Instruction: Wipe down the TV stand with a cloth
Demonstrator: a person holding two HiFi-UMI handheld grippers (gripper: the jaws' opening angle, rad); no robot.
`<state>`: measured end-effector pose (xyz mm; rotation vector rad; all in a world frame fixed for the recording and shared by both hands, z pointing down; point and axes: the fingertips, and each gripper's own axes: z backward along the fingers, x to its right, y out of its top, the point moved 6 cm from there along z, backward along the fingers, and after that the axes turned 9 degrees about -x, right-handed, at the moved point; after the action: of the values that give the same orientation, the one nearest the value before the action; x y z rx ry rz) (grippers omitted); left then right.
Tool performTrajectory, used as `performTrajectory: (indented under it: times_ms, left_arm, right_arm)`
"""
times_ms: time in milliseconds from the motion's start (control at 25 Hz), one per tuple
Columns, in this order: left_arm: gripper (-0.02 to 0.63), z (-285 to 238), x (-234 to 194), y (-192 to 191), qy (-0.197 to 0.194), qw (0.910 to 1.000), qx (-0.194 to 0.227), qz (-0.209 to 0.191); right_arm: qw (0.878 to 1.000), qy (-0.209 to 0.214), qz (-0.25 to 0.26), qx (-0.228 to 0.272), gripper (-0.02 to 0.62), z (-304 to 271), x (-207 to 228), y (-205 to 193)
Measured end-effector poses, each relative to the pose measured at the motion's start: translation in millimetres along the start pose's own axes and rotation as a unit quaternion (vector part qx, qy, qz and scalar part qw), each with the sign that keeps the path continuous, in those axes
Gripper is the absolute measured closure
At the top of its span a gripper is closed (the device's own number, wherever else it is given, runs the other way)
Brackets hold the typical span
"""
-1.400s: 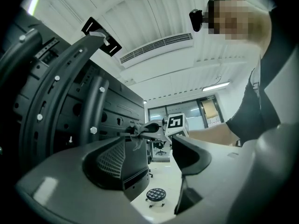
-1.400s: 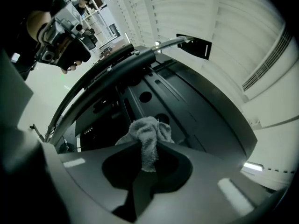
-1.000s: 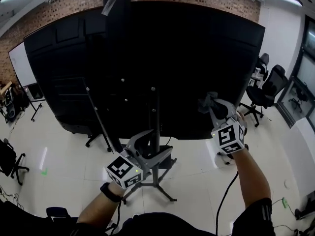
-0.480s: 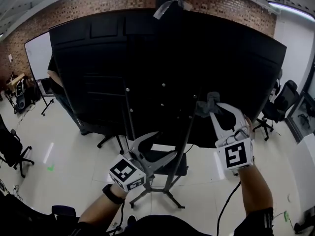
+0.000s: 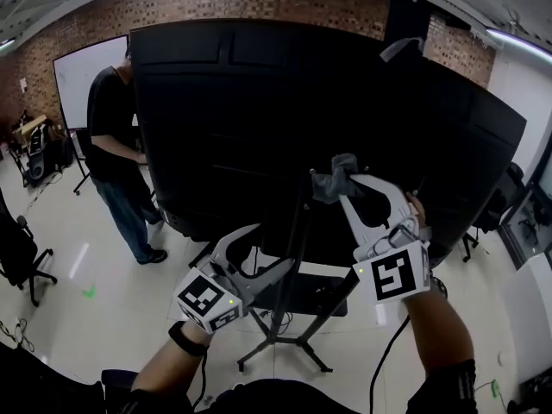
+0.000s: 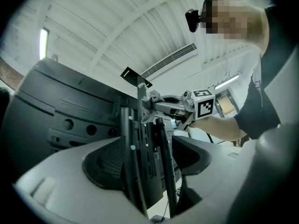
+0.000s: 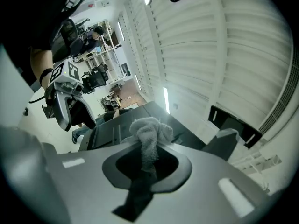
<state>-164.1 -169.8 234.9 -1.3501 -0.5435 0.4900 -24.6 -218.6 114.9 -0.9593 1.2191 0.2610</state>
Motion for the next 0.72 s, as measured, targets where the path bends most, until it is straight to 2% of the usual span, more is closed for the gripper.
performTrajectory:
  times_ms: [160,320,720]
  left_arm:
    - [0.268,38.7,-35.7,5.2,0.019,0.9998,0.002,-0.008]
    - [0.268,68.9,-67.9,8.6,0.036,0.9993,0.002,-0.011]
    - [0.268,102.5,-115.6,-4.4,0.043,0.9991,-0.001,0.001]
  right_arm:
    - [1.000,0.004,0.023,0.015,0.558,-45.7,-25.2,47.4]
    - [0.998,0.019,0.068,-0.001,0.558,-96.6,-50.3,80.5]
    - [0.991,0.058,0.108,-0.050,0.558,-192.8,-93.0,113.5]
